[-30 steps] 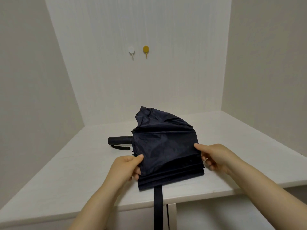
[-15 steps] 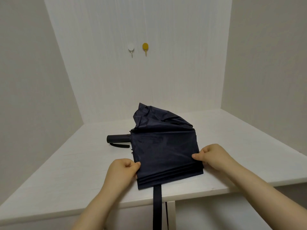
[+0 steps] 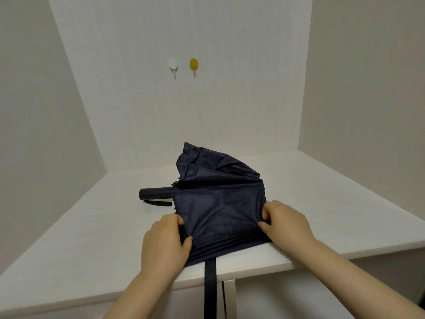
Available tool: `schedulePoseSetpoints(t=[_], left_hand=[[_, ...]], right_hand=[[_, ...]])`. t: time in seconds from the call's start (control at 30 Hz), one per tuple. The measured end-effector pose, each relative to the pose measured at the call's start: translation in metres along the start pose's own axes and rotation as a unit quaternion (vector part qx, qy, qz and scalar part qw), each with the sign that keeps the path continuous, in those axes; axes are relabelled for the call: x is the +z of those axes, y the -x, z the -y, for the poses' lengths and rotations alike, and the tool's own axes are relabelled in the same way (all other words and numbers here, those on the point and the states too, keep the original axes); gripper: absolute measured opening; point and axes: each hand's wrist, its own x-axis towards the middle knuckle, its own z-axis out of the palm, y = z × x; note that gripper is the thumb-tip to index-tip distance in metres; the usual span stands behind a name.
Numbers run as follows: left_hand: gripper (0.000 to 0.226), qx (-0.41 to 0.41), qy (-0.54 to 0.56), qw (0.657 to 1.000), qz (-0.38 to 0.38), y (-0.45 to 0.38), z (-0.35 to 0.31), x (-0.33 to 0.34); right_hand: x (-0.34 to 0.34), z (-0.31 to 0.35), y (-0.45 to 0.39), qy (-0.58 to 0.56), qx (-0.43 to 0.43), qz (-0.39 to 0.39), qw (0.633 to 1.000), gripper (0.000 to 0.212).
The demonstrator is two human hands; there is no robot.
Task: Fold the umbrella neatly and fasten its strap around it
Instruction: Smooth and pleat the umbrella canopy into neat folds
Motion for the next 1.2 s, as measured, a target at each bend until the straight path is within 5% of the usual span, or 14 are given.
schedulePoseSetpoints(t=[0.17,0.33,0.63,0.9,1.2], left_hand=[[0.048,0.185,-0.053,0.981,0.018,-0.006,0.008,0.011],[0.061,0.280,-0.010,0.955,0.099,-0.013,0.015,0.017],[0.058,0.197,0.079,0.958,0.195,-0.014,0.022,0.021],[0.058,0.157,0.122,0.954,0.224,-0.013,0.021,0.019],[0.060,0.149,0.127,0.953,0.230,-0.013,0.019,0.017]], right_hand=[[0.012,-0.006,-0.003,0.019,-0.214,-0.081,0.973,0.025],[0.013,-0.010,-0.004,0.005,-0.261,-0.019,0.965,0.043],[0.001,-0.039,-0.006,-0.044,-0.128,0.106,0.985,0.038],[-0.021,-0.029,-0.017,-0.065,-0.043,0.125,0.989,0.032],[-0.024,0.015,-0.054,-0.057,-0.076,-0.088,0.992,0.027]])
